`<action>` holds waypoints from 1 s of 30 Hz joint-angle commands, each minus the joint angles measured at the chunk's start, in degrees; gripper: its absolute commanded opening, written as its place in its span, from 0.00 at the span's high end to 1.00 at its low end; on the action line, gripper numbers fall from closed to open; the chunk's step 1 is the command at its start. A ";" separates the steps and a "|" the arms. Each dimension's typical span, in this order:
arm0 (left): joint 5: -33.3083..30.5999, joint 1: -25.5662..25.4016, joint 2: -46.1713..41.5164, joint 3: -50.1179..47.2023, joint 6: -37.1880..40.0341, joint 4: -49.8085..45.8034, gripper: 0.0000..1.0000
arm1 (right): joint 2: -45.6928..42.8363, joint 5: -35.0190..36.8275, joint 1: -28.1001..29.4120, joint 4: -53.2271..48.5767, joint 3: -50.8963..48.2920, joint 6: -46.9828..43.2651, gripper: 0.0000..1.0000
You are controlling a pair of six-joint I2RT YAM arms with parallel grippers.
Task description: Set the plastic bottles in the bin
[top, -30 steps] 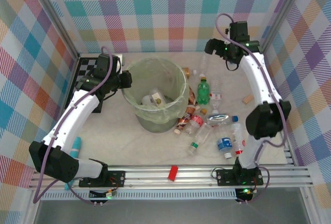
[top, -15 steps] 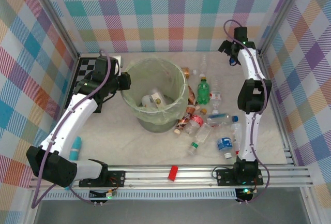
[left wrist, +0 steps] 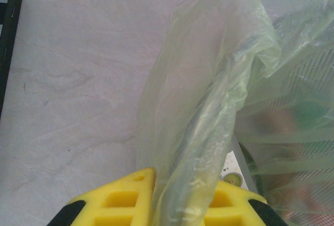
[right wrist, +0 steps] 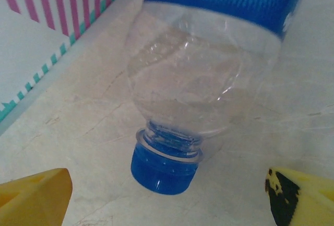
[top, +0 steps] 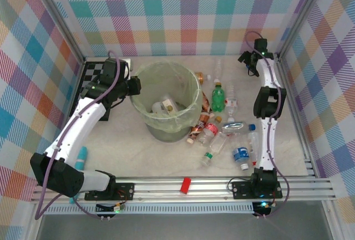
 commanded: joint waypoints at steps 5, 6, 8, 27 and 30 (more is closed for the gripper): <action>-2.28 -0.04 0.96 1.33 1.24 -2.07 1.00 | 3.60 -4.28 -0.21 0.63 4.39 6.60 0.06; -2.35 -0.04 1.08 1.42 1.24 -2.04 1.00 | 3.82 -4.29 -0.30 0.76 4.20 7.43 0.06; -2.31 -0.04 1.17 1.59 1.33 -2.11 1.00 | 4.44 -5.38 -0.62 1.13 4.23 8.79 0.09; -3.08 -0.04 -0.04 1.38 1.42 -2.08 1.00 | 3.60 -3.97 -1.00 2.23 0.46 11.19 0.40; -3.61 -0.04 -0.67 1.15 1.55 -2.17 1.00 | 3.79 -4.18 -1.18 2.25 0.29 11.50 0.47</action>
